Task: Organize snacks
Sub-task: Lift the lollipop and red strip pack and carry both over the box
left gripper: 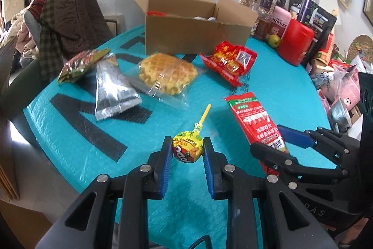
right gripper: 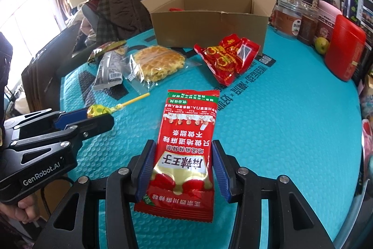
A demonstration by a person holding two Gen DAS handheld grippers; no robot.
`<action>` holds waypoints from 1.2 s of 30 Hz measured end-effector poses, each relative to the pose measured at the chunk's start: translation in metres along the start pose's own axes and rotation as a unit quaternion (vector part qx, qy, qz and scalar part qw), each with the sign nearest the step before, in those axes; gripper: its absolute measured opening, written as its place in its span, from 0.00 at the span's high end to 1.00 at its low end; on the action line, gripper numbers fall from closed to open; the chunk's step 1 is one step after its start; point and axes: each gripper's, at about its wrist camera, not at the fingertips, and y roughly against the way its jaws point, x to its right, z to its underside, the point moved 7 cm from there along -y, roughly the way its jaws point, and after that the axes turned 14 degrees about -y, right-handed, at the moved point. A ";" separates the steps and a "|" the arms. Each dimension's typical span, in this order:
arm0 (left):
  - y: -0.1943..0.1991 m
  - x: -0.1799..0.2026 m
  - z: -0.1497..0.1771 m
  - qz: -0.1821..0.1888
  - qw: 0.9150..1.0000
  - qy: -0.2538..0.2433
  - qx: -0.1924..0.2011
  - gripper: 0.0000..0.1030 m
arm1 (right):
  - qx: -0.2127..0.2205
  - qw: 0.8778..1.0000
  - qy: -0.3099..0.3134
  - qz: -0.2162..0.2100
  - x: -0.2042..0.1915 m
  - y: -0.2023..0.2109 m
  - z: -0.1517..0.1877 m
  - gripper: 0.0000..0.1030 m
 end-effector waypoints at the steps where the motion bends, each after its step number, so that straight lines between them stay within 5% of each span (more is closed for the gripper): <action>1: 0.002 0.001 -0.003 0.000 1.000 -0.001 0.005 0.75 | 0.003 1.000 0.000 0.000 -0.001 0.003 -0.002 0.54; 22: 0.041 -0.014 -0.110 -0.021 0.993 -0.021 0.116 0.75 | 0.108 0.993 0.047 -0.017 -0.022 0.058 -0.102 0.54; 36: 0.030 -0.024 -0.194 -0.027 0.986 -0.038 0.158 0.75 | 0.154 0.986 0.059 -0.012 -0.016 0.063 -0.185 0.54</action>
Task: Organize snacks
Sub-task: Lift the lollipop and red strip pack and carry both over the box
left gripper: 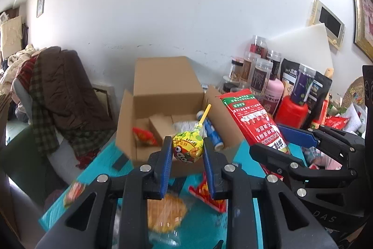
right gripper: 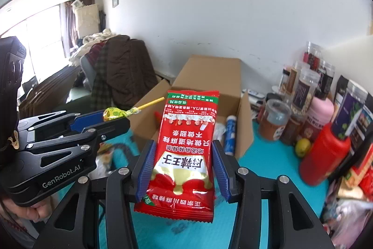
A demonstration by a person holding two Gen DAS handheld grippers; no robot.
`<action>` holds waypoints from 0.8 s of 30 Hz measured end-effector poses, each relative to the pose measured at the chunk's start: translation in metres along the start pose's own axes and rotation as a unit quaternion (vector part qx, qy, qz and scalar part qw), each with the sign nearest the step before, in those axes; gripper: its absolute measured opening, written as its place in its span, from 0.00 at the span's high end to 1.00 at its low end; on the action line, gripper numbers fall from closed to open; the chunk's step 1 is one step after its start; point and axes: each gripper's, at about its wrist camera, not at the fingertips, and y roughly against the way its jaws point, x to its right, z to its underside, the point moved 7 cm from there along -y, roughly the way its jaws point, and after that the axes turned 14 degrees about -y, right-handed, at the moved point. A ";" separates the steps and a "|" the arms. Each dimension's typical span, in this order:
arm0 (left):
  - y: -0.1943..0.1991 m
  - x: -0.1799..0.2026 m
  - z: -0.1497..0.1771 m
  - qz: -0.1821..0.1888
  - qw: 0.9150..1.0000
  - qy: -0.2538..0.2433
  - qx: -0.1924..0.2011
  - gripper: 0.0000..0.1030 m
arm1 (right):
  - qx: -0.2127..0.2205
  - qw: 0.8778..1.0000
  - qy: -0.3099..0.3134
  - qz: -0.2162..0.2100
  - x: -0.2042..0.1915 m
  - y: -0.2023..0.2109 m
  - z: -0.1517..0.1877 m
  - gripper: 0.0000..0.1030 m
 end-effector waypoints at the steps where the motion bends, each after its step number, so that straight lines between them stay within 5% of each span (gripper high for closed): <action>1: -0.004 -0.001 -0.005 -0.001 1.000 -0.002 0.002 0.75 | 0.002 1.000 0.001 0.001 0.002 -0.003 -0.005 0.54; 24: -0.130 -0.044 -0.069 -0.016 1.000 0.020 -0.002 0.75 | 0.016 1.000 -0.018 0.008 0.046 -0.107 -0.086 0.54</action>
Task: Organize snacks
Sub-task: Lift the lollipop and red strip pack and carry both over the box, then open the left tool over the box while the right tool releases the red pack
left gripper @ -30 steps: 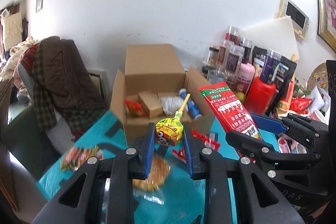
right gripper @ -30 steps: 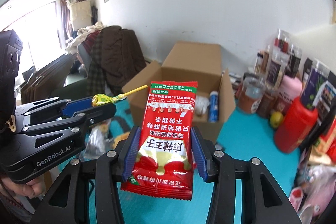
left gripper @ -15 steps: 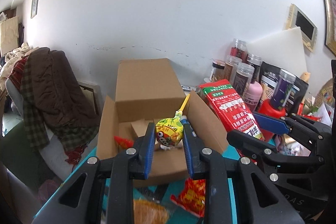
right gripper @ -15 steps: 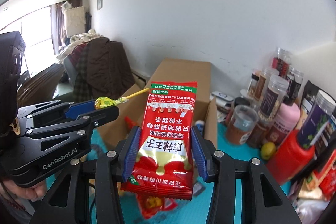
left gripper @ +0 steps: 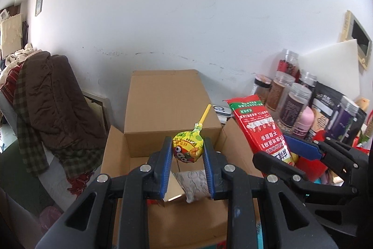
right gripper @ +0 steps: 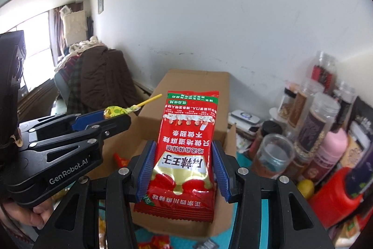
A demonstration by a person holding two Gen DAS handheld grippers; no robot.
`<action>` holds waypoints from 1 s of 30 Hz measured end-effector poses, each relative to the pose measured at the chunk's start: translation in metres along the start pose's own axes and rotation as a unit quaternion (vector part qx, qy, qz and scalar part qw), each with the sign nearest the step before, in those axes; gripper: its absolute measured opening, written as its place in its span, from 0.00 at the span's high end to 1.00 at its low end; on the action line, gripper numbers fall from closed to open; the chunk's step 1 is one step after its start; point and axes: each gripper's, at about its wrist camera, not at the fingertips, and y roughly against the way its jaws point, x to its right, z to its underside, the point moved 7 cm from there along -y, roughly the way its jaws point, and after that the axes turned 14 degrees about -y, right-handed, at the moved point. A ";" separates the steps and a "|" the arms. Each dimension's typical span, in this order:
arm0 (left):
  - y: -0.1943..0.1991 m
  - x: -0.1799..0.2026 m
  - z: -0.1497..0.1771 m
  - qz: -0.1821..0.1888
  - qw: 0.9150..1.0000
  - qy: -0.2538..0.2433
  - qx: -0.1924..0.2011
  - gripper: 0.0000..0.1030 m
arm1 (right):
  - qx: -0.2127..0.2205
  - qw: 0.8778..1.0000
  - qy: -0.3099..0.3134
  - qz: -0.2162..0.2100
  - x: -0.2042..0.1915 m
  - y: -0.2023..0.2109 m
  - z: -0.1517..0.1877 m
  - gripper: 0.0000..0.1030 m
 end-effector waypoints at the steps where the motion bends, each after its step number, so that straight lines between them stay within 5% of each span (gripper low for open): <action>1: -0.006 -0.001 0.000 -0.002 1.000 -0.001 -0.004 0.75 | -0.003 1.000 -0.007 -0.002 0.003 -0.007 -0.001 0.54; 13: -0.068 -0.006 0.024 -0.009 0.998 -0.010 -0.064 0.75 | -0.051 0.998 -0.022 0.009 0.023 -0.063 0.013 0.54; 30: -0.087 -0.002 0.038 -0.032 0.992 -0.021 -0.122 0.75 | -0.071 0.997 -0.027 0.029 0.035 -0.071 0.020 0.54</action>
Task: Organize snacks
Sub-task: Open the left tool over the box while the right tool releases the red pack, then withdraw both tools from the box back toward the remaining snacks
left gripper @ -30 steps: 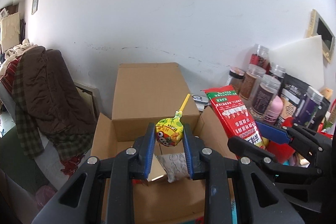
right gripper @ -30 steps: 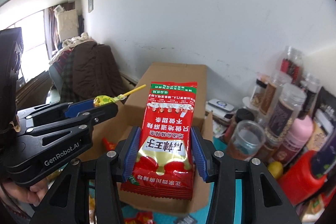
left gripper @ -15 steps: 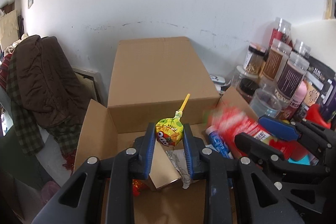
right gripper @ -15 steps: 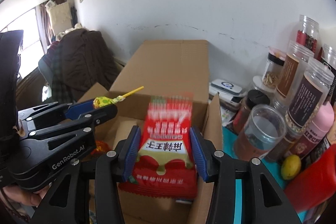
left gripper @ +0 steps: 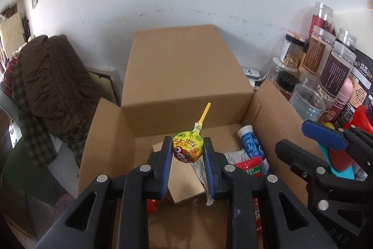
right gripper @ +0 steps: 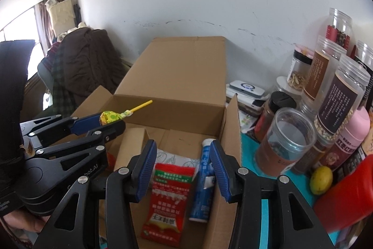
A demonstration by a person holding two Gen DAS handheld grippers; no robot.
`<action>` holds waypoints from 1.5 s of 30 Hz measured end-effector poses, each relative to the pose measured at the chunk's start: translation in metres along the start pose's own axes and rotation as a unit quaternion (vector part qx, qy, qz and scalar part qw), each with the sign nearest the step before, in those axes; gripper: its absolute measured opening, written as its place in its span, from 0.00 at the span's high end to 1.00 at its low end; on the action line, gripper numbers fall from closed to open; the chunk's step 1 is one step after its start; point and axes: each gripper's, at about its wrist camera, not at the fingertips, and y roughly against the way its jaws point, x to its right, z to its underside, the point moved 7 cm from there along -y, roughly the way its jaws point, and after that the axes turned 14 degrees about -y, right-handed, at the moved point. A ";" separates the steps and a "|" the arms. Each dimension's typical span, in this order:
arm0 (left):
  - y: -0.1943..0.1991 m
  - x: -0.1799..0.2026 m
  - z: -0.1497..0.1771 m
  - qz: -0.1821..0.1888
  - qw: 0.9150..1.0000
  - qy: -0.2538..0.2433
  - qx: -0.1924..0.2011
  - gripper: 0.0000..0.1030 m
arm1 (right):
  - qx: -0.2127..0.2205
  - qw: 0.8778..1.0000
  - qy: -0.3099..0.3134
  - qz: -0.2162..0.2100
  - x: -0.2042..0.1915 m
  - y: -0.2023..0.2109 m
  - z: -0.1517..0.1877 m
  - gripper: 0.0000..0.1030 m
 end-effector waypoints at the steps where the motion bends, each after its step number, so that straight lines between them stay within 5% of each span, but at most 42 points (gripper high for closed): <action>1: -0.001 0.000 0.001 0.000 1.000 0.001 -0.003 0.75 | -0.001 1.000 0.000 0.001 0.001 0.000 0.001 0.54; 16: 0.018 0.001 0.006 -0.016 1.000 0.004 -0.017 0.75 | -0.010 1.000 0.000 0.010 0.002 0.012 0.004 0.54; 45: 0.205 0.002 0.014 -0.066 0.994 0.004 0.090 0.75 | 0.094 0.995 0.012 -0.014 -0.039 0.177 0.012 0.47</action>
